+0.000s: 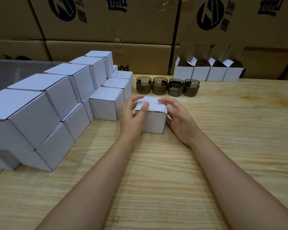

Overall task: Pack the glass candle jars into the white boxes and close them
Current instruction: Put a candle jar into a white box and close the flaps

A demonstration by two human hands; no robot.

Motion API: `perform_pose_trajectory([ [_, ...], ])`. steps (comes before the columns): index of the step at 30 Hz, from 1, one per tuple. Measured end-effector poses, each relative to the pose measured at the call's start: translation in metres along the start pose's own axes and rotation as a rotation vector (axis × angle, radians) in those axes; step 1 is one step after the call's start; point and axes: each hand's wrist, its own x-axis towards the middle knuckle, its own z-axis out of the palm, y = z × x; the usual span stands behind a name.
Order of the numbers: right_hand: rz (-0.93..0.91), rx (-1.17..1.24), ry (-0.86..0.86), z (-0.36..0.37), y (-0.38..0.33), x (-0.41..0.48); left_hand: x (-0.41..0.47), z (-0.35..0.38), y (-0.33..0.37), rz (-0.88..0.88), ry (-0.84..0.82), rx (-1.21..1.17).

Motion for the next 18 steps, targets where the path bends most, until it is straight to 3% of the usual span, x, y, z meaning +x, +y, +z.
perform_pose_trajectory([
  [5,-0.102,-0.39,-0.036,0.005,0.005,-0.005,0.001,-0.001,0.0,-0.062,0.1,-0.111],
  [11,-0.156,-0.364,0.178,0.008,-0.006,0.001,0.007,-0.002,-0.005,-0.191,0.279,-0.074],
  [15,-0.247,-0.278,0.276,0.013,-0.022,0.032,0.012,0.003,-0.011,-0.244,0.269,0.002],
  [18,-0.245,-0.34,0.275,0.019,-0.033,0.076,0.013,0.005,-0.018,-0.212,0.258,0.095],
])
